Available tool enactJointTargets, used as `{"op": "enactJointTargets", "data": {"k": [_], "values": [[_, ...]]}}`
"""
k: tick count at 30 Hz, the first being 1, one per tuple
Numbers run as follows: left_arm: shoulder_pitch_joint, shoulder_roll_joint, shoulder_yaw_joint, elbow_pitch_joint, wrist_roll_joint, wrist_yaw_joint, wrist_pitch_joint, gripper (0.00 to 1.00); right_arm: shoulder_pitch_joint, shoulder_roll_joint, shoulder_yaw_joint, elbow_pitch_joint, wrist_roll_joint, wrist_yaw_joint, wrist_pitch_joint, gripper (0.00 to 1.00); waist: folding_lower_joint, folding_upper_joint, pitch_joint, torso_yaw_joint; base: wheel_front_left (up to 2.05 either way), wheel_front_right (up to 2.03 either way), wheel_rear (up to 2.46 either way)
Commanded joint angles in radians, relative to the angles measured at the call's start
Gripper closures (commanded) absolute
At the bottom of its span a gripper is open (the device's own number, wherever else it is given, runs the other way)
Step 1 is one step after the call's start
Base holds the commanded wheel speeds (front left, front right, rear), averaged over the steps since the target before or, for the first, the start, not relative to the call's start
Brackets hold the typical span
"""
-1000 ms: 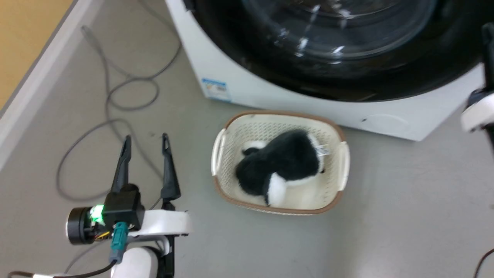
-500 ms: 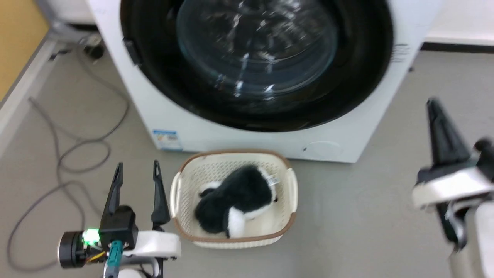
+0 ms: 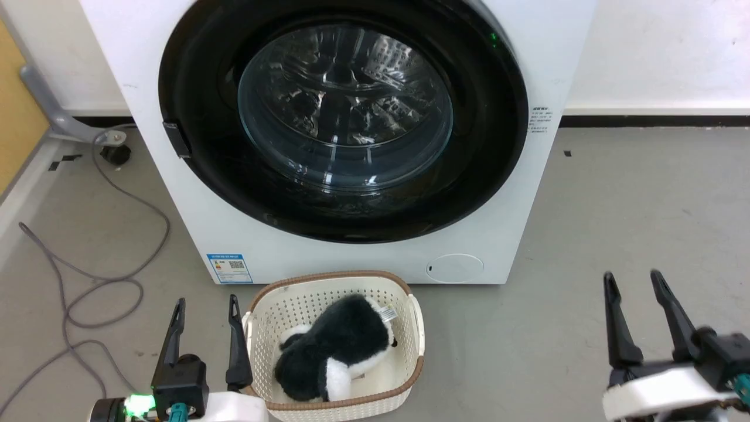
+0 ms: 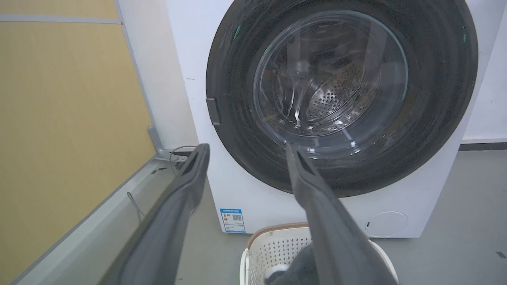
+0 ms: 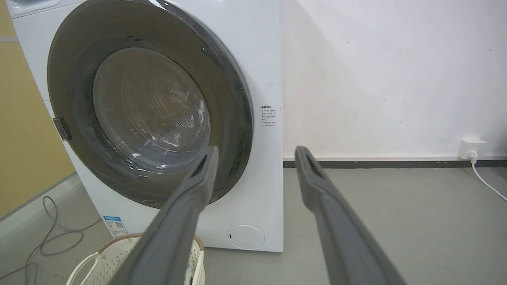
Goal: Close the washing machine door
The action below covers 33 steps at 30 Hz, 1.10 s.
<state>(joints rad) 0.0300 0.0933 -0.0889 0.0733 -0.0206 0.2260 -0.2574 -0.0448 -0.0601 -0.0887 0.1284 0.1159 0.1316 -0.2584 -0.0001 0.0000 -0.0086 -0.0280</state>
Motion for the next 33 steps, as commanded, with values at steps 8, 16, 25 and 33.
{"op": "enactJointTargets", "data": {"k": [8,16,25,33], "values": [[0.010,-0.001,-0.001,0.002,-0.004,-0.006,0.002,1.00,0.038,0.003,-0.020,-0.018,0.008,0.000,0.001,1.00,0.0001,0.0000,-0.011,0.006,0.00,0.00,0.00],[0.008,-0.004,0.004,-0.003,-0.002,-0.020,0.018,1.00,0.038,0.004,-0.013,-0.025,0.000,0.000,0.018,1.00,0.0001,0.0000,-0.009,0.008,0.00,0.00,0.00],[0.005,-0.007,0.011,-0.009,-0.001,-0.036,0.036,1.00,0.039,0.004,-0.005,-0.033,-0.009,0.000,0.036,1.00,0.0001,0.0000,-0.008,0.009,0.00,0.00,0.00],[0.002,-0.010,0.017,-0.013,0.001,-0.050,0.053,1.00,0.039,0.005,0.002,-0.040,-0.017,0.000,0.053,1.00,0.0001,0.0000,-0.007,0.011,0.00,0.00,0.00]]}}
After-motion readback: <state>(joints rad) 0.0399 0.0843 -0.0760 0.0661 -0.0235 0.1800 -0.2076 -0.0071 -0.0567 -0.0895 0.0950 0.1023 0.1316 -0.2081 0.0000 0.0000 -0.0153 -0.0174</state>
